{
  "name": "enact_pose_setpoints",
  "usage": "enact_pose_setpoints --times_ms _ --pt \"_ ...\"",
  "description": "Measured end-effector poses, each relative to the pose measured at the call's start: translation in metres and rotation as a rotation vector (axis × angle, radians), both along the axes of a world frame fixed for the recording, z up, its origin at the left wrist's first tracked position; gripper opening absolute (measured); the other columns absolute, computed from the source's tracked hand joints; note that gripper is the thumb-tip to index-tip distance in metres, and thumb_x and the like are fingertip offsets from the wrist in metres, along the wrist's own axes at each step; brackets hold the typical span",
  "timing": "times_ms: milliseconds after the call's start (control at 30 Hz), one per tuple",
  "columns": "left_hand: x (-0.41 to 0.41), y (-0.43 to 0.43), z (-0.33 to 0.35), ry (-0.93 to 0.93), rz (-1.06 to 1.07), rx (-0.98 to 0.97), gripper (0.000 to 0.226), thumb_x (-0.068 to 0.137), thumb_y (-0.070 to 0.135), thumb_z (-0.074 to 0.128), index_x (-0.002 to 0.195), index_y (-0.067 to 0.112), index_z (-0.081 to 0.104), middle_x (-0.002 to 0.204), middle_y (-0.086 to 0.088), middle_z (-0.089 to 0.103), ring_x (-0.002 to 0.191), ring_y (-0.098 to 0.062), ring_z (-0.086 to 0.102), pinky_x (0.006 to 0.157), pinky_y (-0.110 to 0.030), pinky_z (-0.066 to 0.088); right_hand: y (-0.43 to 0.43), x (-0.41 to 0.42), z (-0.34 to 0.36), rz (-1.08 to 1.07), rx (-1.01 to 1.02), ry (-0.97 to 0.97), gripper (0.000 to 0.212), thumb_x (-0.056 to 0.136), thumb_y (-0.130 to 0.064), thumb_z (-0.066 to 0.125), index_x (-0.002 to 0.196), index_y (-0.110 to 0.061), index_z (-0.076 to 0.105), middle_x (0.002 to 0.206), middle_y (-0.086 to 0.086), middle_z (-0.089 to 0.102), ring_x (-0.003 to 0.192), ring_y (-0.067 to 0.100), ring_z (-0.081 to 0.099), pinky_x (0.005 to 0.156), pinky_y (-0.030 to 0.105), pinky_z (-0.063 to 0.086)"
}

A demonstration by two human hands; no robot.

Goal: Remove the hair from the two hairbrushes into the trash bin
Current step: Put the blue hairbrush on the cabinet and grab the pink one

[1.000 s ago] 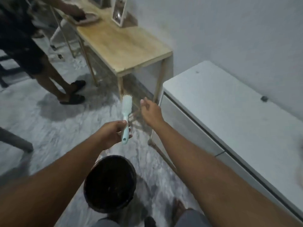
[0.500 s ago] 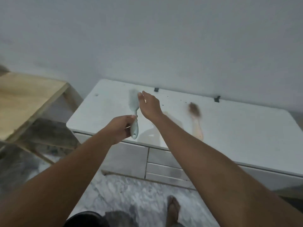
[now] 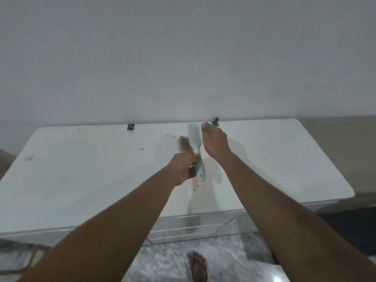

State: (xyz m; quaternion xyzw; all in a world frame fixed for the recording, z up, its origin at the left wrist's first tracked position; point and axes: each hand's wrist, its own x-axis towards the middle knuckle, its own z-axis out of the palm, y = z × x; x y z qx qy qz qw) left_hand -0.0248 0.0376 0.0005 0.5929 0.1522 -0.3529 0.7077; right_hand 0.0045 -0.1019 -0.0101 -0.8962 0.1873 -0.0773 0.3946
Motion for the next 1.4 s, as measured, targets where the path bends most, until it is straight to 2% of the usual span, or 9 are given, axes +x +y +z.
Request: enact_pose_setpoints --times_ms 67,167,300,467,700,833,1000,1167,1400 --pt "0.004 -0.023 -0.008 -0.010 -0.040 0.079 0.022 0.095 -0.008 0.051 0.113 -0.006 0.064 0.100 -0.015 0.068 0.082 -0.024 0.069 0.072 -0.038 0.060 -0.017 -0.002 -0.006 -0.006 -0.001 0.025 0.058 0.103 -0.046 0.028 0.121 -0.001 0.059 0.112 0.019 0.066 0.107 0.032 0.059 0.099 0.034 0.043" --pt "0.008 -0.045 -0.023 -0.059 -0.090 0.188 0.016 0.094 -0.005 0.056 0.105 -0.005 0.068 0.105 -0.018 0.072 0.090 -0.029 0.072 0.078 -0.041 0.062 -0.029 -0.005 -0.013 -0.025 -0.007 0.060 0.060 0.103 -0.048 0.025 0.125 -0.004 0.059 0.124 0.018 0.065 0.119 0.032 0.058 0.103 0.034 0.042" --pt "0.012 -0.058 -0.039 -0.157 -0.173 0.378 0.016 0.095 0.011 0.066 0.100 -0.002 0.072 0.094 -0.015 0.074 0.080 -0.029 0.073 0.072 -0.041 0.064 -0.038 -0.006 -0.025 -0.020 -0.030 0.056 0.060 0.103 -0.048 0.024 0.119 -0.001 0.060 0.095 0.005 0.058 0.100 0.029 0.058 0.104 0.038 0.043" --pt "0.010 -0.063 -0.046 -0.327 -0.308 0.617 0.026 0.091 0.022 0.068 0.091 -0.004 0.073 0.084 -0.017 0.077 0.078 -0.033 0.075 0.082 -0.039 0.062 -0.044 -0.012 -0.028 -0.035 -0.051 0.037 0.041 0.107 -0.035 0.026 0.073 -0.015 0.040 0.061 -0.007 0.040 0.061 0.008 0.041 0.074 0.027 0.032" --pt "0.003 -0.065 -0.046 -0.307 -0.260 0.631 0.008 0.085 0.002 0.061 0.091 0.000 0.066 0.089 -0.021 0.074 0.072 -0.038 0.075 0.064 -0.050 0.063 -0.053 -0.014 -0.025 -0.034 -0.050 0.035 0.043 0.106 -0.037 0.025 0.063 -0.033 0.028 0.062 -0.011 0.033 0.077 0.018 0.037 0.080 0.026 0.031" --pt "0.001 -0.067 -0.044 -0.306 -0.265 0.625 0.012 0.087 0.008 0.065 0.092 -0.002 0.067 0.086 -0.018 0.074 0.060 -0.034 0.073 0.056 -0.046 0.063 -0.053 -0.018 -0.028 -0.046 -0.046 0.045 0.046 0.107 -0.035 0.025 0.061 -0.029 0.027 0.059 -0.007 0.035 0.059 0.008 0.037 0.076 0.025 0.031" --pt "0.003 -0.058 -0.033 -0.265 -0.218 0.541 0.016 0.090 0.015 0.070 0.086 0.000 0.065 0.079 -0.016 0.071 0.062 -0.035 0.074 0.063 -0.056 0.062 -0.047 -0.024 -0.030 -0.055 -0.014 0.050 0.047 0.107 -0.036 0.025 0.060 -0.032 0.026 0.059 -0.010 0.033 0.067 0.015 0.037 0.077 0.026 0.031" --pt "0.022 -0.025 -0.014 -0.348 -0.083 0.527 0.010 0.088 0.013 0.073 0.083 0.013 0.065 0.093 -0.013 0.071 0.073 -0.025 0.072 0.053 -0.040 0.061 -0.032 -0.022 -0.016 -0.041 -0.007 -0.010 0.048 0.107 -0.034 0.027 0.059 -0.029 0.027 0.058 -0.006 0.034 0.055 0.007 0.034 0.070 0.026 0.031" --pt "0.026 0.006 -0.025 -0.409 -0.131 0.730 0.035 0.087 0.028 0.071 0.060 0.014 0.053 0.064 -0.006 0.055 0.058 -0.026 0.057 0.068 -0.044 0.062 0.002 -0.016 -0.011 0.030 0.009 -0.010 0.048 0.107 -0.027 0.027 0.060 -0.019 0.026 0.057 -0.004 0.034 0.054 0.010 0.034 0.061 0.028 0.031"
